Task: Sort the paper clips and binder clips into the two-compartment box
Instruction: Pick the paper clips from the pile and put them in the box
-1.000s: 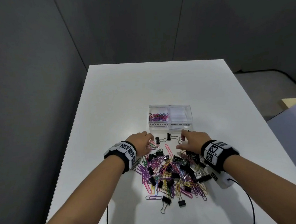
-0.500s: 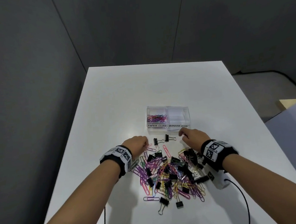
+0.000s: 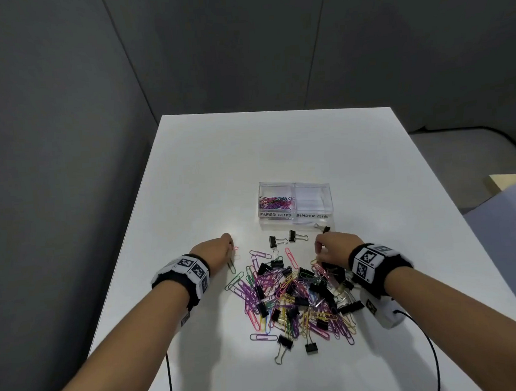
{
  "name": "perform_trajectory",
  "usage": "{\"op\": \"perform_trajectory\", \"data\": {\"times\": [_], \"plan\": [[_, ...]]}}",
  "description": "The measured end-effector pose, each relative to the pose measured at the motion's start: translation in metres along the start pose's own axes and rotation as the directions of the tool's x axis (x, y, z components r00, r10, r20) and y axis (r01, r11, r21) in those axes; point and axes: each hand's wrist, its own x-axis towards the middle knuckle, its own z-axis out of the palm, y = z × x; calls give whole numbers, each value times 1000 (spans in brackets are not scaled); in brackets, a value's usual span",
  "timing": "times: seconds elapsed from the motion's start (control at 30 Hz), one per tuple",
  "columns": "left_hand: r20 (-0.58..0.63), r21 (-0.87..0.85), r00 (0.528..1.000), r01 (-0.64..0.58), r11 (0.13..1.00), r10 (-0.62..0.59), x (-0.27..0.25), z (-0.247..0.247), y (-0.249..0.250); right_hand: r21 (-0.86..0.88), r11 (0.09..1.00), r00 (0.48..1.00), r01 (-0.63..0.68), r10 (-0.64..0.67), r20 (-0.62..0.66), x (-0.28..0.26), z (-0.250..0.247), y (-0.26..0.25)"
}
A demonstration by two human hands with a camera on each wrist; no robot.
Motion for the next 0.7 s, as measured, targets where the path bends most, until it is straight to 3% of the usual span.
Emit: {"op": "perform_trajectory", "data": {"times": [0.27, 0.53, 0.7], "plan": [[95, -8, 995, -34, 999, 35, -15, 6, -10, -78, 997, 999, -17, 20, 33, 4, 7, -8], [76, 151, 994, -90, 984, 79, -13, 2, 9, -87, 996, 1000, 13, -14, -9, 0, 12, -7], [78, 123, 989, -138, 983, 129, -8, 6, 22, -39, 999, 999, 18, -20, -36, -7, 6, 0]]}}
